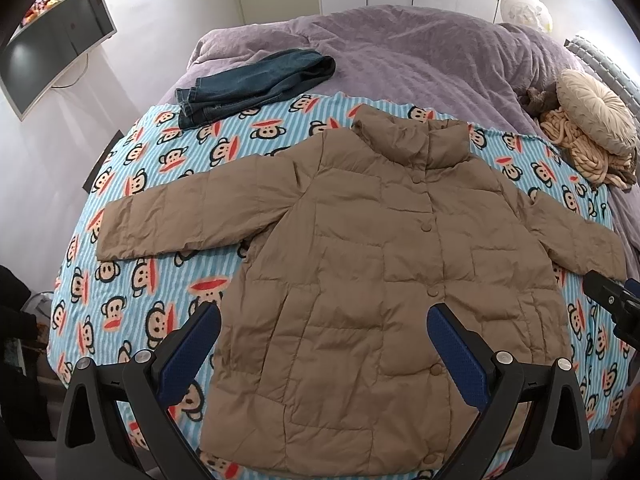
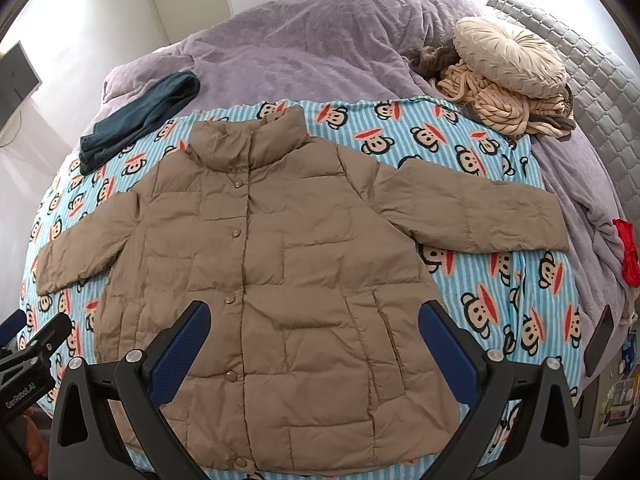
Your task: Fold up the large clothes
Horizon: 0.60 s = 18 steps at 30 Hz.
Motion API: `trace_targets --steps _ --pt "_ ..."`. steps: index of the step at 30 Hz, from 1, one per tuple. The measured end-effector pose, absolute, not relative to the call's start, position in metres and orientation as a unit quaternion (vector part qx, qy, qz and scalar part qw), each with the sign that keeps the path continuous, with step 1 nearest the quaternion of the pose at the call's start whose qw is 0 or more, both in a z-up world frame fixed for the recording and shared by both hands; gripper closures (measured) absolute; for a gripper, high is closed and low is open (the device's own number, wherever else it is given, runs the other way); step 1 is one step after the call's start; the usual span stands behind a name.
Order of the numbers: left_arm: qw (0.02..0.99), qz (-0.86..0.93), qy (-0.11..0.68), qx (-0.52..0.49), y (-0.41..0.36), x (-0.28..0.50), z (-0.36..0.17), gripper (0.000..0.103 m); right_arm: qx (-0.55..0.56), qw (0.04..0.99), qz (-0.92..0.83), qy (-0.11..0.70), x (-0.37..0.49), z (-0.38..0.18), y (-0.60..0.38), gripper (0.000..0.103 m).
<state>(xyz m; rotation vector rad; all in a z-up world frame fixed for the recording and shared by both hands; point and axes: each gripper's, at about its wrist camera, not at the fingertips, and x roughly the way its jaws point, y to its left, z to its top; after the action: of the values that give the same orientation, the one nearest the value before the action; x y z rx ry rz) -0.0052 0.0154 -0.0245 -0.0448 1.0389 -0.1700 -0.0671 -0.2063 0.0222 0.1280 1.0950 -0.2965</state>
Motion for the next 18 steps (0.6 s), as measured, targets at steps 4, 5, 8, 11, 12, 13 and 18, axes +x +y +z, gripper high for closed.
trace_targets --steps 4,5,8,11,12,13,18 --pt "0.856 -0.066 0.513 -0.005 0.021 0.0 -0.033 0.0 0.069 0.835 -0.133 0.529 -0.055 0.015 -0.205 0.0" --pt "0.854 -0.066 0.516 -0.009 0.024 0.0 -0.036 0.0 0.072 0.833 -0.13 0.534 -0.055 0.011 -0.204 0.0" --pt "0.851 -0.064 0.52 -0.023 0.036 0.01 -0.049 0.0 0.083 0.824 -0.116 0.548 -0.049 0.003 -0.199 0.0" --pt "0.854 -0.07 0.515 -0.04 0.051 0.024 -0.064 0.0 0.096 0.815 -0.099 0.563 -0.041 -0.009 -0.19 0.0" --pt "0.861 -0.068 0.501 -0.044 0.056 0.03 -0.068 0.0 0.097 0.811 -0.096 0.569 -0.039 -0.014 -0.185 0.0" --pt "0.861 -0.064 0.502 -0.051 0.064 0.034 -0.073 0.0 0.096 0.808 -0.095 0.574 -0.033 -0.017 -0.181 0.0" --pt "0.853 -0.046 0.514 -0.081 0.102 0.054 -0.1 0.0 0.103 0.791 -0.082 0.597 -0.015 -0.042 -0.152 0.0"
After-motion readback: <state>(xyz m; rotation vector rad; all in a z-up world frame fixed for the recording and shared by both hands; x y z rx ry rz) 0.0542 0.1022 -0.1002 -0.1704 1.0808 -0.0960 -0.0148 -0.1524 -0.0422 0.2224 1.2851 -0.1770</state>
